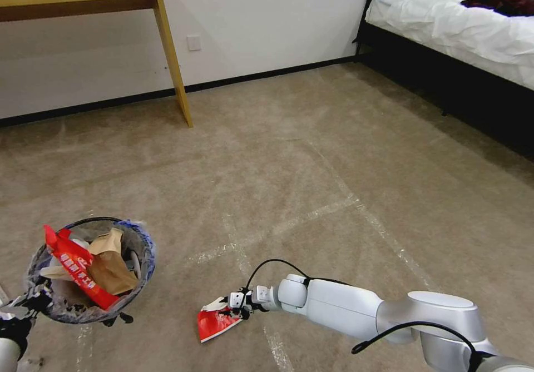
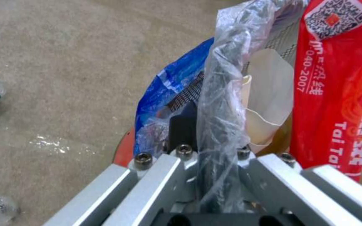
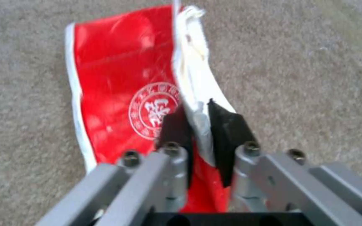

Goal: Pick up the trash bin and place the garbage on the floor into it.

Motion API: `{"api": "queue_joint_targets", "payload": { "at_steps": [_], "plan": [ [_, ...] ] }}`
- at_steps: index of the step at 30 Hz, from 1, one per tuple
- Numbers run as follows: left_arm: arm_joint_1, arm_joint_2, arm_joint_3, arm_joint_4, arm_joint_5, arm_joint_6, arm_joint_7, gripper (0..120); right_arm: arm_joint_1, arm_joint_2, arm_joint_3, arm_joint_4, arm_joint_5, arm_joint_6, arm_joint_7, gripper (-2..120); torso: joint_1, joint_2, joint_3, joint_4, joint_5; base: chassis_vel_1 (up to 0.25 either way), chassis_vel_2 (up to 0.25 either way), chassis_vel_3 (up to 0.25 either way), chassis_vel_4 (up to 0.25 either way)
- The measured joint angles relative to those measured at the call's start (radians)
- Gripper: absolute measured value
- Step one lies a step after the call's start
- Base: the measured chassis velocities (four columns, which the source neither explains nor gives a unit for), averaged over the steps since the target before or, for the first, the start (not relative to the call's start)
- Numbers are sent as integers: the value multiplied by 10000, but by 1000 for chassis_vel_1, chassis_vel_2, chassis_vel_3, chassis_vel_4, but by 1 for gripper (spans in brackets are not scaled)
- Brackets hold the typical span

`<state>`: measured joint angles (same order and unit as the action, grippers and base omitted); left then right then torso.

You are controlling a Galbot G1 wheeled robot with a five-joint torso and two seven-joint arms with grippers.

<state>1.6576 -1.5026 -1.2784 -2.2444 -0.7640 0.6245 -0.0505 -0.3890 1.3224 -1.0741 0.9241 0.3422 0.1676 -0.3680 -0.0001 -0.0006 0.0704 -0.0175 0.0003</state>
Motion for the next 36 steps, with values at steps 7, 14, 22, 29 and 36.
{"api": "queue_joint_targets", "payload": {
  "at_steps": [7, 14, 22, 29, 36],
  "plan": [
    [20, -11, 5, 17, 11, -35, -5, 1, -70, -6, 20, -45, -77, 44, 7, 4, 0, 0, 0, 0, 0, 0, 0, 0, 0],
    [20, -11, 15, 25, 25, -52, -5, 1, -126, -97, 73, 53, -101, 64, 92, 0, 0, 0, 0, 0, 0, 0, 0, 0, 0],
    [-7, 8, 33, 149, 27, -46, -7, 1, -196, -442, 704, 749, 80, 19, 385, 0, 0, 0, 0, -1, -1, 0, 0, 0, 0],
    [-6, 69, 32, 179, -114, 34, -43, 1, -159, -915, 1842, 2246, 676, -353, 678, 0, 0, 0, 0, 2, 2, 0, 0, 0, 0],
    [-63, 67, 64, 177, -224, 205, -95, 1, 122, -1626, 2288, 3371, 876, -521, 869, 0, 0, 0, 0, -1, 1, 0, 0, 0, 0]
  ]
}}
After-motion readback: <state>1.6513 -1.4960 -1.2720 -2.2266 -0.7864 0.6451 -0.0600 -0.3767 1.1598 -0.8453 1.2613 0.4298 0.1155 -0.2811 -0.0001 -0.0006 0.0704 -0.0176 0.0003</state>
